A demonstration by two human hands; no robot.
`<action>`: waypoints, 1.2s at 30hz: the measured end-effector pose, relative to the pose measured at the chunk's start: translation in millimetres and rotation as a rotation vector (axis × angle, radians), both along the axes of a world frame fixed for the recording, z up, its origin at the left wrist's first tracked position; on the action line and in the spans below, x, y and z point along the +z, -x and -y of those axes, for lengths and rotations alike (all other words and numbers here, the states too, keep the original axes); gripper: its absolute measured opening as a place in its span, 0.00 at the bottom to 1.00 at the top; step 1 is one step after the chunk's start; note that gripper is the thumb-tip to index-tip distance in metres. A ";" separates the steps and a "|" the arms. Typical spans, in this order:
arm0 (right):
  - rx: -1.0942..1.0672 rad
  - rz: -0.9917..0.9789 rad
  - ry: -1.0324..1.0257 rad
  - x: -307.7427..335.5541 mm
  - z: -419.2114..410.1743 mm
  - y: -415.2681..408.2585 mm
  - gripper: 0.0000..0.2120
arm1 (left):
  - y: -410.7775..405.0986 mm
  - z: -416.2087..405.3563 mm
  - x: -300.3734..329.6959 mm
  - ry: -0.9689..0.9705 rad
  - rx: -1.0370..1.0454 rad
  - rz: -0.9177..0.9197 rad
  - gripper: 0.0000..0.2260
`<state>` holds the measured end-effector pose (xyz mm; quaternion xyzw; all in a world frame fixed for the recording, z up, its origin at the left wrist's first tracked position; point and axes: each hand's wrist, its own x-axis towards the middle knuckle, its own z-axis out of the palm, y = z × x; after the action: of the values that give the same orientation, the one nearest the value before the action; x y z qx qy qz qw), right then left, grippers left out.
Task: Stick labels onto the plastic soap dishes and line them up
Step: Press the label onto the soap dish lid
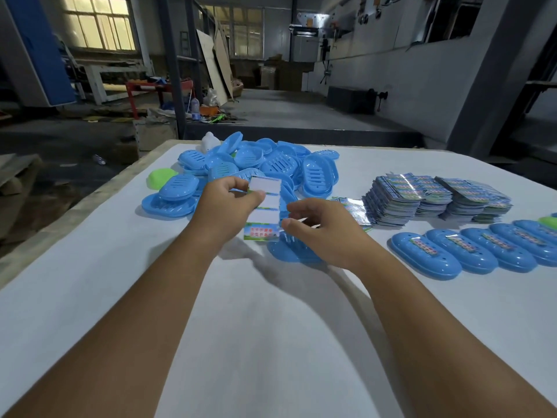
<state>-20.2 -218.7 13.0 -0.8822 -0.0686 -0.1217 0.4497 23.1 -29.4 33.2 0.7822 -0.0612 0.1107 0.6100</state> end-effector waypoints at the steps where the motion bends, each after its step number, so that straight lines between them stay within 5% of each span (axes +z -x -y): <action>1: 0.028 -0.010 -0.044 -0.2 -1.0 -0.5 0.14 | 1.7 0.7 1.0 0.031 -0.018 -0.013 0.05; 9: -0.023 0.024 -0.212 1.0 4.8 -5.7 0.08 | 10.1 10.7 5.4 0.184 -0.094 -0.102 0.05; 19: -0.124 0.022 -0.223 -1.3 12.6 -13.5 0.07 | 8.8 11.5 0.0 0.007 -0.087 -0.119 0.12; 36: -0.205 0.023 -0.137 2.1 11.4 -8.1 0.08 | 13.3 11.7 -0.1 0.000 -0.183 -0.129 0.16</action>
<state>-12.1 -230.1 15.1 -0.8503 0.0254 -0.1817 0.4934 9.8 -41.2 33.1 0.7789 -0.0929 0.0040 0.6203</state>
